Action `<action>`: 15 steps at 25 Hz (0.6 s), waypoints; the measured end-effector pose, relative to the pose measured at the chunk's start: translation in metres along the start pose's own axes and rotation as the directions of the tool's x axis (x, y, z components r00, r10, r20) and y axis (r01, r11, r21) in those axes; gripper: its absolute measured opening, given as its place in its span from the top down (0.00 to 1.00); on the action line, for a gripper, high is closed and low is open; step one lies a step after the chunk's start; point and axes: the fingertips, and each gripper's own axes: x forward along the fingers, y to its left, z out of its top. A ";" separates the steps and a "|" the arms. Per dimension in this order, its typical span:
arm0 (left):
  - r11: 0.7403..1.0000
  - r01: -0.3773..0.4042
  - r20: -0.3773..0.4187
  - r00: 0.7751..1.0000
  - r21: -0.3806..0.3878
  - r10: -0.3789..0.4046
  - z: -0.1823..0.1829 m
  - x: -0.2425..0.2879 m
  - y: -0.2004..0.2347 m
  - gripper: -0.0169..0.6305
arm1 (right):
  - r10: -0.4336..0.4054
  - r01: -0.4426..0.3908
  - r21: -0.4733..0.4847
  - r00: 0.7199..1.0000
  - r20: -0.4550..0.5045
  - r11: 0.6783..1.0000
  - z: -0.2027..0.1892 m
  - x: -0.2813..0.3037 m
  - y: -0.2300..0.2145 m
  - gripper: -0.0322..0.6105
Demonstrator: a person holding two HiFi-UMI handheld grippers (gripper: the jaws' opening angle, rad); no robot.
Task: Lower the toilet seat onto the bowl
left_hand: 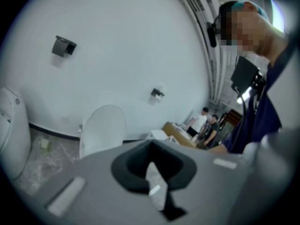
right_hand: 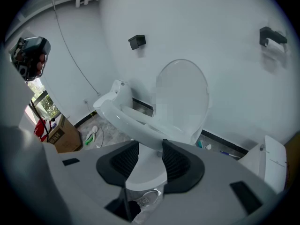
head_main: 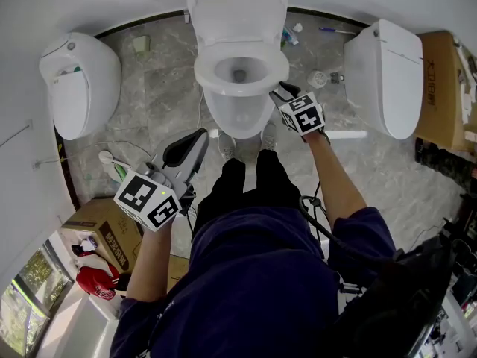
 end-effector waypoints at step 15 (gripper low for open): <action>1.000 0.015 0.000 1.000 -0.015 -0.015 -0.004 0.001 0.005 0.97 | -0.001 0.003 0.047 0.999 -0.040 0.999 -0.021 0.002 0.011 0.72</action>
